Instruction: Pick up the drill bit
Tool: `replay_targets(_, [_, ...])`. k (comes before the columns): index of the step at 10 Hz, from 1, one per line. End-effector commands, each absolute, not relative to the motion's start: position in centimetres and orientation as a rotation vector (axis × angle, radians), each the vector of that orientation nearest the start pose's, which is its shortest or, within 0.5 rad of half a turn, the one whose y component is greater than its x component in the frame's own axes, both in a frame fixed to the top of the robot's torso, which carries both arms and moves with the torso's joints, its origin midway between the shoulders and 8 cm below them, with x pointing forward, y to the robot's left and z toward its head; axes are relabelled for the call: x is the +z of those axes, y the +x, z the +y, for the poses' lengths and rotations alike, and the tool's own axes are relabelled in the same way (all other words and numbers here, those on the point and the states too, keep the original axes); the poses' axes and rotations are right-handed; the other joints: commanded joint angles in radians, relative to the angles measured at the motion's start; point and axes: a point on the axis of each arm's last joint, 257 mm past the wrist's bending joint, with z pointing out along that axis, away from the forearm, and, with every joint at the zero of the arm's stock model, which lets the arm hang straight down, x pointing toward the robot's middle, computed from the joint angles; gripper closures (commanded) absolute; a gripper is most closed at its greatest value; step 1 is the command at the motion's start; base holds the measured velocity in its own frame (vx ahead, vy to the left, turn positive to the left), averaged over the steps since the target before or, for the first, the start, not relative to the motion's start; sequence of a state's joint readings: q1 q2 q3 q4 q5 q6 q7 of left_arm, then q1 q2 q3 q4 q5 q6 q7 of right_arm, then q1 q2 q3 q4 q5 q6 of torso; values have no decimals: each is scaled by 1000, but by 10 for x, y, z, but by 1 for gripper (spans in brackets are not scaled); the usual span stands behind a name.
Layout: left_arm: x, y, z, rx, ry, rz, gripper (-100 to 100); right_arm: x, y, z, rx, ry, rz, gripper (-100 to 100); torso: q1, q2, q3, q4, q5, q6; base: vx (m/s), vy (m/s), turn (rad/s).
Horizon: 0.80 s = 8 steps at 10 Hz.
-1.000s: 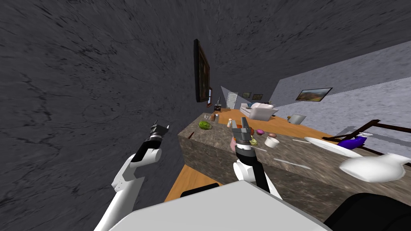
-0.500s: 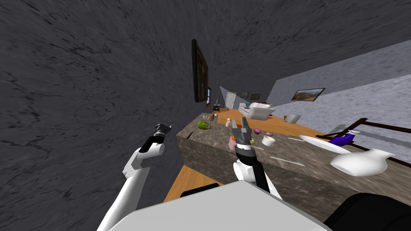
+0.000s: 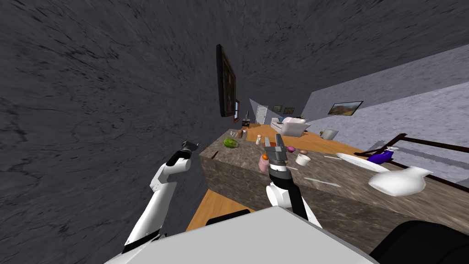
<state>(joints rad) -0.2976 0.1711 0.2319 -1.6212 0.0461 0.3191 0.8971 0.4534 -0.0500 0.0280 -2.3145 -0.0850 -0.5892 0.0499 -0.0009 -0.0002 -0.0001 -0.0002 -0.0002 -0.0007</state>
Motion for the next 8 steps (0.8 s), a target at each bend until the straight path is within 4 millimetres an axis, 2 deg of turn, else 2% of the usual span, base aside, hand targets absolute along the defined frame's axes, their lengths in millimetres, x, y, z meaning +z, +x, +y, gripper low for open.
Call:
replay_targets(1, [-106,624,338,-1724,-1831,500,-100,69,323,-267,1390,531,495,0,0,0,0,0,0,0,-2,-25,-63])
replay_targets(3, [-116,626,338,-1694,-1874,511,-100,69,323,-267,1390,531,495,0,0,0,0,0,0,0,1,-12,-19])
replay_targets(4, [-119,638,333,-1697,-1940,487,-100,69,323,-267,1390,531,495,0,1,0,0,0,0,0,5,-17,-63])
replay_targets(5, [-131,638,333,-1667,-1977,494,-100,69,323,-267,1390,531,495,0,0,0,0,0,0,0,6,-15,-44])
replay_targets(6, [-131,646,330,-1673,-2027,467,-100,69,323,-267,1390,531,495,0,0,0,0,0,0,0,8,-17,-72])
replay_targets(7, [-146,648,328,-1635,-2075,477,-100,69,323,-267,1390,531,495,0,0,-1,0,0,0,0,8,-15,-47])
replay_targets(8, [-147,648,328,-1631,-2079,478,-100,69,323,-267,1390,531,495,0,0,-1,0,0,0,0,4,-7,7])
